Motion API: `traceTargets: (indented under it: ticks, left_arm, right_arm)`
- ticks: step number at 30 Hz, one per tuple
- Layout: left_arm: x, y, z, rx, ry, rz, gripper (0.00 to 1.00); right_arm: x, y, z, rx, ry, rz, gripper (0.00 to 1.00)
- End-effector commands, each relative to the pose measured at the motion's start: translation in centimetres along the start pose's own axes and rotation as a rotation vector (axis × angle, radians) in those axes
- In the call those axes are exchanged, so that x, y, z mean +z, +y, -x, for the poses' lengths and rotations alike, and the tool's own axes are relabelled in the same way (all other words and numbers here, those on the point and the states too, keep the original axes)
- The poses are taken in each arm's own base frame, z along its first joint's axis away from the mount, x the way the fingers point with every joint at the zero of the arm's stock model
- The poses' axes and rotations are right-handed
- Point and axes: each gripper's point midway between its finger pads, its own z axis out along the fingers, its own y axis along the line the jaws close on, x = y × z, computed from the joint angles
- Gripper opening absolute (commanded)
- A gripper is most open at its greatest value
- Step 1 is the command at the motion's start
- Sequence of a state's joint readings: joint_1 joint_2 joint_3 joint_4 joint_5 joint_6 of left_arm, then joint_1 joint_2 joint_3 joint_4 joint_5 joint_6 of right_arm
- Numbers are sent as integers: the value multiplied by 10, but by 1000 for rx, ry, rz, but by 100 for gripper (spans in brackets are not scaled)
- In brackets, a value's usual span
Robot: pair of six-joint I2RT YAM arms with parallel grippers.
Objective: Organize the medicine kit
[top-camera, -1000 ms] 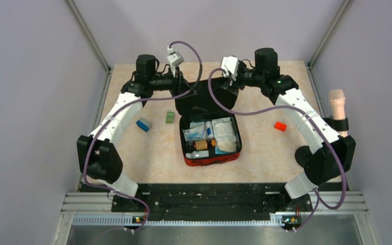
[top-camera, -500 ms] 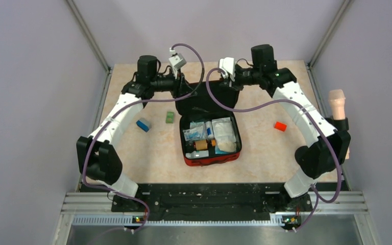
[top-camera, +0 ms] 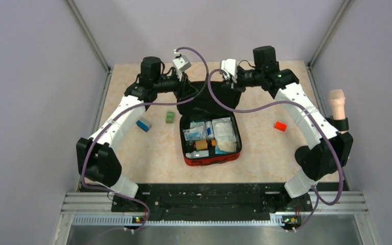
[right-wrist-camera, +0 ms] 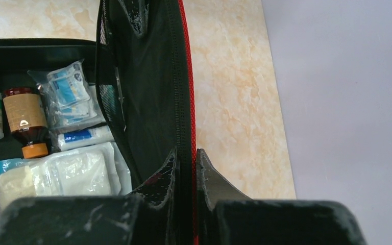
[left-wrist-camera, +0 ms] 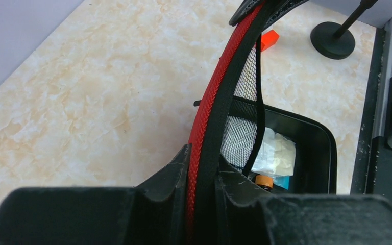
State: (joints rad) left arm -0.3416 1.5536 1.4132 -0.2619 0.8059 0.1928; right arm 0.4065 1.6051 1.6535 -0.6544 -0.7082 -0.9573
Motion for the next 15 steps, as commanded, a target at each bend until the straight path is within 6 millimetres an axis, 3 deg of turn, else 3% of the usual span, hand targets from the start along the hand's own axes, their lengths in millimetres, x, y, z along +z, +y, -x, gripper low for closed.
traceTargets:
  ticks: [1,5,11,15]
  left_arm:
    - [19,-25,1,62,-5,-59,19]
    - [22,-32,-4,74,11,-77,18]
    - [21,-8,-2,47,0,84,20]
    - [23,-7,6,16,-31,88,16]
  right_arm:
    - [6,26,10,50,-37,76,0]
    - [7,23,7,65,-27,57,0]
    - [13,16,-4,149,5,3,0]
    - [18,19,-4,218,-19,-2,0]
